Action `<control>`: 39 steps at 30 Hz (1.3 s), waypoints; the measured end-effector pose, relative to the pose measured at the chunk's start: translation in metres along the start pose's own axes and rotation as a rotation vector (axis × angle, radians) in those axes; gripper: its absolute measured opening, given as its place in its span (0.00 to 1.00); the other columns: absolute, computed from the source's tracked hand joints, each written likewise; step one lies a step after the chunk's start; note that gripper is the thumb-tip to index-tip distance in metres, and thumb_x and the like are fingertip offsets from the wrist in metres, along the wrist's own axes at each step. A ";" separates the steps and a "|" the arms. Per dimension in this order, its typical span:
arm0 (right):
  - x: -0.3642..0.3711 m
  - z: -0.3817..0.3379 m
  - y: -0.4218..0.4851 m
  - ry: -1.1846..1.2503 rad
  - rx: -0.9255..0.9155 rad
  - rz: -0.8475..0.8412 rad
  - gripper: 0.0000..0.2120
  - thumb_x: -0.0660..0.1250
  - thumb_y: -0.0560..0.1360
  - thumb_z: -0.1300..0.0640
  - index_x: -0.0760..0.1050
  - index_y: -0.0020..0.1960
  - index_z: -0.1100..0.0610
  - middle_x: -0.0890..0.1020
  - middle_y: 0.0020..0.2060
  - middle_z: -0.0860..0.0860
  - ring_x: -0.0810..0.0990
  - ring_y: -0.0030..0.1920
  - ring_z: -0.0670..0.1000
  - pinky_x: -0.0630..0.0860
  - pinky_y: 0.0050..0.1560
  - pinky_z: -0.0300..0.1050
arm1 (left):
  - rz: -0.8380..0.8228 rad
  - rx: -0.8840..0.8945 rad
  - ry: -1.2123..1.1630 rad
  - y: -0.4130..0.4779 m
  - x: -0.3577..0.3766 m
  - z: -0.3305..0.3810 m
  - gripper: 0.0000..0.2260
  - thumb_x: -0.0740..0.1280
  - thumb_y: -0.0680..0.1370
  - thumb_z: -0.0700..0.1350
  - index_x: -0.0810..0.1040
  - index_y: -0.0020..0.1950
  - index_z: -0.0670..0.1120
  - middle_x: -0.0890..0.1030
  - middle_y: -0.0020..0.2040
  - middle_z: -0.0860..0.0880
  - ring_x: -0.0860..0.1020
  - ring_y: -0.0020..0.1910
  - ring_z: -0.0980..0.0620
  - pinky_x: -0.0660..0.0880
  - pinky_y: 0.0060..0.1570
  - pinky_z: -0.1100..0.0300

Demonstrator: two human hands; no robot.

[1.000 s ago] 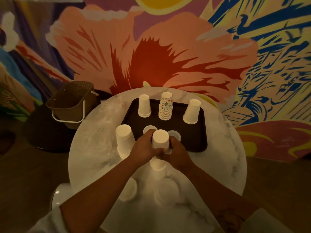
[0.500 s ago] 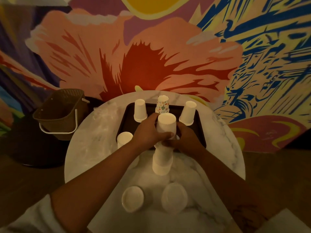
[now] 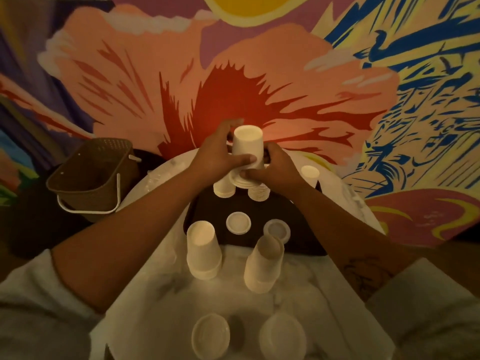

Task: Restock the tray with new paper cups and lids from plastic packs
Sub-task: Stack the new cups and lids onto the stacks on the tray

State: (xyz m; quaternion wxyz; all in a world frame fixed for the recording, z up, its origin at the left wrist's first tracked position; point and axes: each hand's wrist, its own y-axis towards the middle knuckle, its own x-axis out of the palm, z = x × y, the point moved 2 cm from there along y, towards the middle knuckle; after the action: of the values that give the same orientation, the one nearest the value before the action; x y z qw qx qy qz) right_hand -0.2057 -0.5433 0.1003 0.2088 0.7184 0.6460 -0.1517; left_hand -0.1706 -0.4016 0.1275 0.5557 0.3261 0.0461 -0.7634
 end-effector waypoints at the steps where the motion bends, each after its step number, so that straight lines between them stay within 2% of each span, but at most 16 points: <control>1: 0.005 0.002 0.013 0.001 -0.006 -0.004 0.30 0.75 0.67 0.57 0.66 0.64 0.58 0.75 0.57 0.49 0.73 0.54 0.47 0.70 0.45 0.34 | 0.009 -0.008 0.000 0.007 -0.002 -0.006 0.32 0.74 0.69 0.45 0.64 0.70 0.48 0.71 0.67 0.49 0.70 0.58 0.55 0.69 0.48 0.69; 5: 0.032 0.018 0.064 0.006 -0.030 -0.012 0.31 0.75 0.67 0.58 0.65 0.65 0.59 0.74 0.63 0.54 0.74 0.60 0.52 0.73 0.57 0.45 | 0.030 -0.043 0.036 0.036 -0.006 -0.041 0.26 0.73 0.71 0.41 0.67 0.66 0.45 0.72 0.67 0.47 0.71 0.59 0.53 0.68 0.47 0.74; 10: 0.067 0.049 0.110 0.017 -0.005 -0.013 0.33 0.75 0.67 0.59 0.64 0.67 0.59 0.73 0.65 0.55 0.72 0.65 0.55 0.71 0.64 0.52 | 0.054 -0.111 0.034 0.067 0.001 -0.092 0.23 0.73 0.70 0.39 0.70 0.62 0.43 0.74 0.65 0.46 0.72 0.62 0.50 0.70 0.54 0.68; 14: 0.088 0.078 0.129 0.071 0.058 -0.025 0.30 0.75 0.66 0.62 0.64 0.64 0.61 0.74 0.63 0.56 0.73 0.63 0.56 0.71 0.60 0.47 | 0.041 -0.174 0.011 0.078 0.017 -0.125 0.22 0.74 0.69 0.38 0.71 0.61 0.43 0.74 0.65 0.46 0.71 0.61 0.52 0.69 0.53 0.69; 19: 0.108 0.107 0.135 0.055 0.130 -0.070 0.31 0.75 0.67 0.63 0.63 0.65 0.63 0.73 0.64 0.58 0.71 0.65 0.57 0.69 0.60 0.46 | 0.045 -0.261 0.029 0.078 0.032 -0.155 0.17 0.73 0.69 0.38 0.71 0.54 0.46 0.76 0.62 0.46 0.75 0.61 0.47 0.74 0.57 0.58; 24: 0.115 0.125 0.127 -0.058 0.191 -0.124 0.33 0.73 0.69 0.61 0.62 0.69 0.62 0.70 0.67 0.57 0.69 0.67 0.57 0.67 0.63 0.46 | -0.015 -0.340 0.173 0.072 0.044 -0.170 0.10 0.70 0.72 0.37 0.76 0.52 0.42 0.78 0.60 0.44 0.77 0.57 0.45 0.72 0.53 0.59; 27: 0.113 0.124 0.120 -0.131 0.232 -0.157 0.32 0.72 0.70 0.59 0.62 0.70 0.62 0.70 0.68 0.58 0.70 0.67 0.57 0.68 0.63 0.47 | -0.063 -0.347 0.281 0.069 0.044 -0.170 0.11 0.68 0.74 0.38 0.77 0.55 0.42 0.77 0.60 0.43 0.77 0.57 0.45 0.69 0.55 0.60; 31: 0.100 0.114 0.103 -0.264 0.322 -0.236 0.28 0.69 0.73 0.55 0.64 0.69 0.62 0.73 0.65 0.58 0.73 0.64 0.58 0.70 0.57 0.46 | -0.116 -0.310 0.396 0.065 0.035 -0.151 0.12 0.69 0.74 0.41 0.77 0.58 0.44 0.75 0.62 0.44 0.75 0.57 0.46 0.69 0.58 0.59; 34: 0.078 0.101 0.080 -0.283 0.312 -0.362 0.24 0.67 0.74 0.58 0.66 0.68 0.59 0.75 0.63 0.58 0.75 0.61 0.56 0.74 0.56 0.44 | -0.120 -0.250 0.398 0.052 0.024 -0.121 0.13 0.69 0.74 0.42 0.76 0.59 0.46 0.74 0.63 0.45 0.76 0.55 0.47 0.71 0.56 0.58; 37: 0.047 0.091 0.049 -0.135 0.352 -0.425 0.20 0.61 0.76 0.67 0.67 0.68 0.61 0.75 0.61 0.62 0.76 0.60 0.59 0.75 0.46 0.36 | -0.157 -0.165 0.368 0.025 0.019 -0.082 0.13 0.69 0.75 0.43 0.76 0.59 0.48 0.74 0.64 0.47 0.75 0.53 0.53 0.72 0.53 0.61; 39: 0.026 0.090 0.025 -0.042 0.394 -0.426 0.16 0.59 0.77 0.67 0.71 0.64 0.59 0.76 0.60 0.62 0.77 0.57 0.57 0.75 0.45 0.38 | -0.191 -0.133 0.273 0.000 0.022 -0.057 0.15 0.69 0.74 0.43 0.75 0.61 0.49 0.73 0.64 0.49 0.74 0.55 0.55 0.74 0.55 0.59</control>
State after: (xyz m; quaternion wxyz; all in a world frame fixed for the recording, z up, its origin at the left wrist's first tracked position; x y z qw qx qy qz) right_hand -0.1736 -0.5676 0.0122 0.0418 0.5899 0.7359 -0.3296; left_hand -0.1485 -0.3947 0.0710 0.4895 0.3835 0.2022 -0.7566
